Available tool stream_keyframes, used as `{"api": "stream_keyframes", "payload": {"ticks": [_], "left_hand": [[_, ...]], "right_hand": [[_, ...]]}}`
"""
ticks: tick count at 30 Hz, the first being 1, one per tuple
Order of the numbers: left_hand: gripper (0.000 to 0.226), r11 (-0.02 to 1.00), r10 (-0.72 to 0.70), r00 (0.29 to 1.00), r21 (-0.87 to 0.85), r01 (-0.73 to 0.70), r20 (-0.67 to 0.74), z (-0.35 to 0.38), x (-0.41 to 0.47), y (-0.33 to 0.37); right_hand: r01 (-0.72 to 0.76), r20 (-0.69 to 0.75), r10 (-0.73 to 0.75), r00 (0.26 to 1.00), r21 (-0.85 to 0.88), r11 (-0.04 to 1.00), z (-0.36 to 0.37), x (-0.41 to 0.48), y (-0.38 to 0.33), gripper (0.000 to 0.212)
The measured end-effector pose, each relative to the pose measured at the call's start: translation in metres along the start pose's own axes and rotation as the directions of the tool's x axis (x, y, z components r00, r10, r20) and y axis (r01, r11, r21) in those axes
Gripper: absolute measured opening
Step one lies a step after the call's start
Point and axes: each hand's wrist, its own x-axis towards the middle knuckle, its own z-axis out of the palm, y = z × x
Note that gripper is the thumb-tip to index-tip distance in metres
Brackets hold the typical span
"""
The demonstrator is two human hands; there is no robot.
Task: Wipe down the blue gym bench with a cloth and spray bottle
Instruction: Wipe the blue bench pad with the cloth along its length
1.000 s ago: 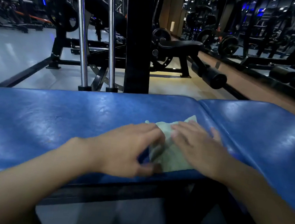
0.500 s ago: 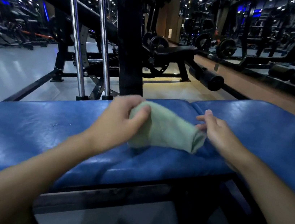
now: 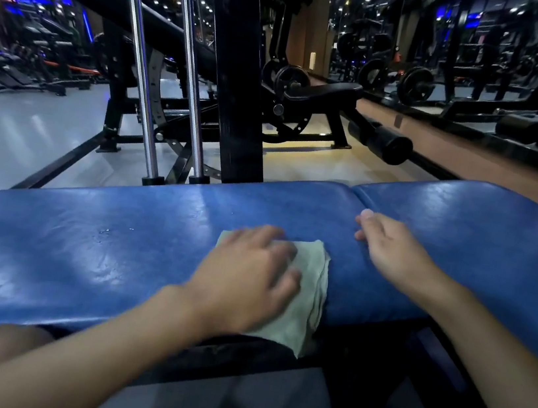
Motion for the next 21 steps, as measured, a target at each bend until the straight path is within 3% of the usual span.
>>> {"api": "stream_keyframes", "payload": {"ticks": [4,9,13,16,21], "left_hand": [[0.082,0.981,-0.071,0.974,0.194,0.029,0.214,0.026,-0.013,0.013],[0.062,0.975,-0.209,0.926,0.136,0.174,0.315,0.025,0.02,-0.007],[0.057,0.959,-0.282,0.894,0.112,0.259,0.348,0.031,0.074,-0.046],[0.057,0.946,-0.324,0.886,0.124,0.3,0.332,0.04,0.122,-0.079],[0.061,0.919,-0.393,0.862,0.149,0.364,0.32,0.048,0.185,-0.119]], "right_hand": [[0.136,0.013,-0.136,0.991,-0.182,0.974,0.011,-0.003,-0.002,0.044],[0.175,0.09,-0.153,0.984,-0.333,0.926,0.022,0.006,-0.011,0.03],[0.217,0.188,-0.148,0.971,-0.439,0.872,0.037,0.017,-0.01,0.05],[0.28,0.293,-0.128,0.948,-0.565,0.776,0.052,0.017,-0.005,0.056],[0.289,0.291,-0.126,0.948,-0.627,0.723,0.055,0.015,-0.006,0.089]]}}
